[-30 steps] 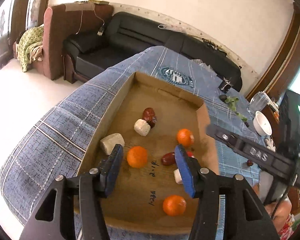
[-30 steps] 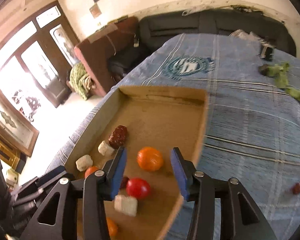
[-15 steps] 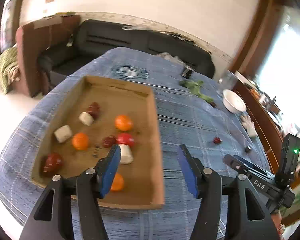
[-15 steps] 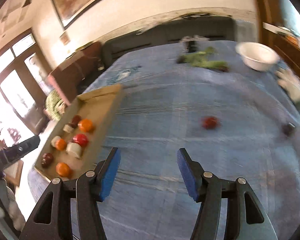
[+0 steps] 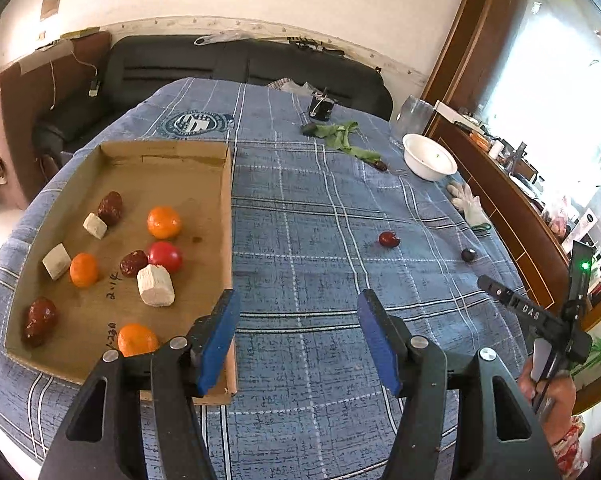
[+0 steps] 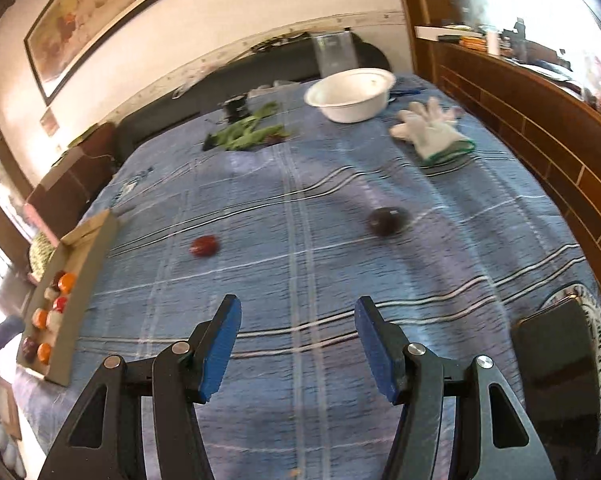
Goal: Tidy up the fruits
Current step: 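Grasp a red date with the left tool while the right tool grasps the dark plum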
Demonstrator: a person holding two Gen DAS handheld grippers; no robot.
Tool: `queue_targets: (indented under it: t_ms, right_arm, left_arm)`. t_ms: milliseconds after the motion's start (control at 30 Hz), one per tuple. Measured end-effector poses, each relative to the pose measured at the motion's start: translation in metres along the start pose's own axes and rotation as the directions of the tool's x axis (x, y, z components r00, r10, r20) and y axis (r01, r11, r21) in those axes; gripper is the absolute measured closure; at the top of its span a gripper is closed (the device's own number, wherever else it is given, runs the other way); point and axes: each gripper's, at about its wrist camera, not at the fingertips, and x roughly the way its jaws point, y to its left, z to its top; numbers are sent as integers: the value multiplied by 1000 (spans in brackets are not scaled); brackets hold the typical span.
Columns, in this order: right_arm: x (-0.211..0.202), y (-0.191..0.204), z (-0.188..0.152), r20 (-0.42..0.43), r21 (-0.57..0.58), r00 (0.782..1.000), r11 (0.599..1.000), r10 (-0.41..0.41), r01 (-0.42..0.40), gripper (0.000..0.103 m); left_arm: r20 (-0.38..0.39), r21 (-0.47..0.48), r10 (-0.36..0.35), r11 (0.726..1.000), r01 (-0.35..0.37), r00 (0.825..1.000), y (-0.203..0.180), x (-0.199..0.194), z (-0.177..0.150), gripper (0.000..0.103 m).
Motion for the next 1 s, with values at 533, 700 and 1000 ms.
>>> queue_targets:
  t_ms: [533,700,1000]
  right_arm:
    - [61,-33,46,-51,52,990,990,-128,130,40]
    - [80,-30,50,-63,40,981,982,-183,186,40]
    - [85,-36,53,-30,56,984,983,-175,176,49]
  left_arm:
    - [-65,85,8,996,-3,998,-29,46,4,43]
    - [-84,140,-4,990,16,996,-53,78,17,43]
    - [-125,205,-55,975,80,991,-97,151,41,43]
